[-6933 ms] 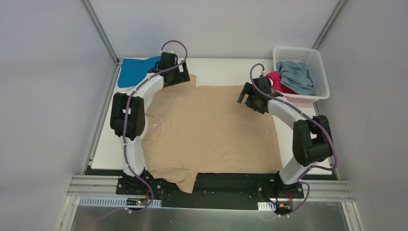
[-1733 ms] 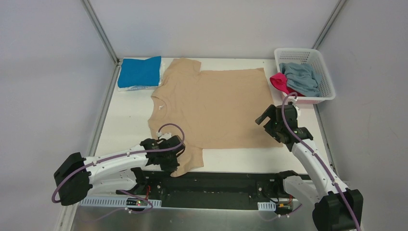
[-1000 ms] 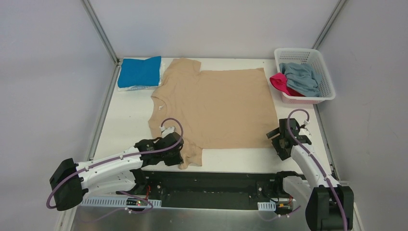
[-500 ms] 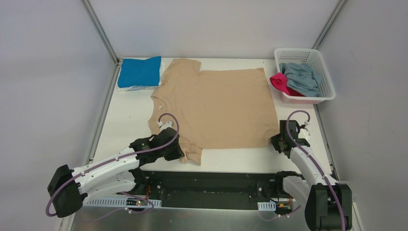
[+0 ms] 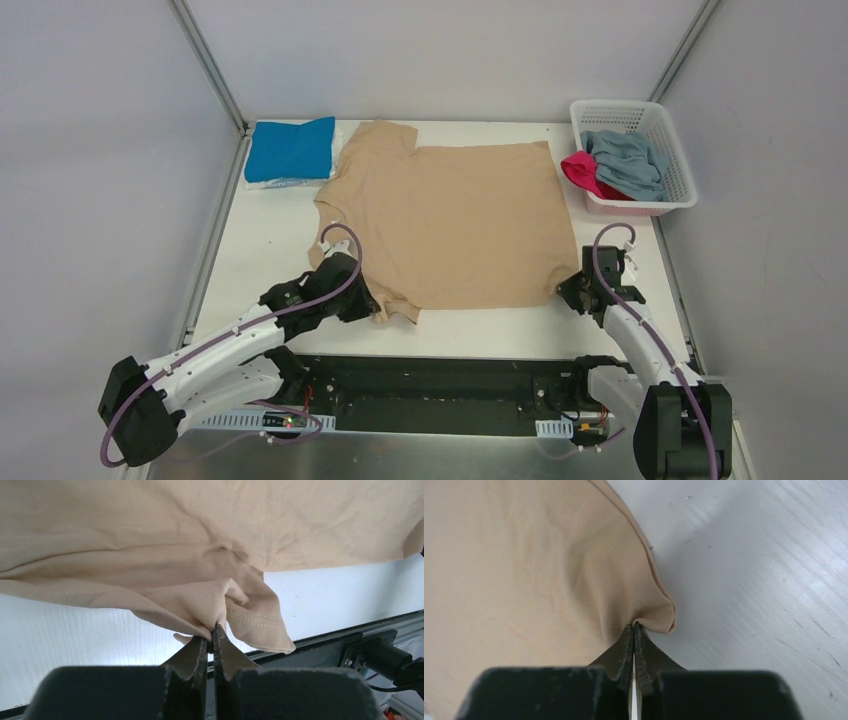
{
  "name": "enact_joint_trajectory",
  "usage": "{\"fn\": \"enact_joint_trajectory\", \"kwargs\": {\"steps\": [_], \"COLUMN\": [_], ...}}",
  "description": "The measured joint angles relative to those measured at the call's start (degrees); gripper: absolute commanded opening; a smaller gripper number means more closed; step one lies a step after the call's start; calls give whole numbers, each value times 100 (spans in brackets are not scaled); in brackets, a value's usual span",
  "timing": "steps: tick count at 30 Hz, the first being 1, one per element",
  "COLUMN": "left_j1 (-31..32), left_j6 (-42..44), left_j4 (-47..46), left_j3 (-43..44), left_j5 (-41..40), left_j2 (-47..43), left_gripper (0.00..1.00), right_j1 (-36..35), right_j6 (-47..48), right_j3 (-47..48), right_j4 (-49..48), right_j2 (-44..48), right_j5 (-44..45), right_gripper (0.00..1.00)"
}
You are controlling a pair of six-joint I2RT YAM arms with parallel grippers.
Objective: Fold and stack the t-shirts
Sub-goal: Fold the flattened tshirt in 1/3 of the way
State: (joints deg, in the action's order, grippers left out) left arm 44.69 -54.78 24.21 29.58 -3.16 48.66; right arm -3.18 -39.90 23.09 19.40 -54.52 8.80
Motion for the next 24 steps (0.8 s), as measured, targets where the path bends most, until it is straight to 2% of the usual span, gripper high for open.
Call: {"fn": "enact_joint_trajectory", "kwargs": {"steps": [12,24], "left_j1": [-557,-1189], "left_j6": [452,1119], "left_j4": [-339,-909], "left_j3": [490,1123], "left_j5": [-4,-13], "left_j2": [214,949], "left_gripper": [0,0], "right_j1": [-2,-46], "right_j6": [363,442], "right_j3": [525,1071], "right_j4": [-76,-693], "right_j2": [170,-404], "right_j5": [-144,-9], "right_gripper": [0,0]}}
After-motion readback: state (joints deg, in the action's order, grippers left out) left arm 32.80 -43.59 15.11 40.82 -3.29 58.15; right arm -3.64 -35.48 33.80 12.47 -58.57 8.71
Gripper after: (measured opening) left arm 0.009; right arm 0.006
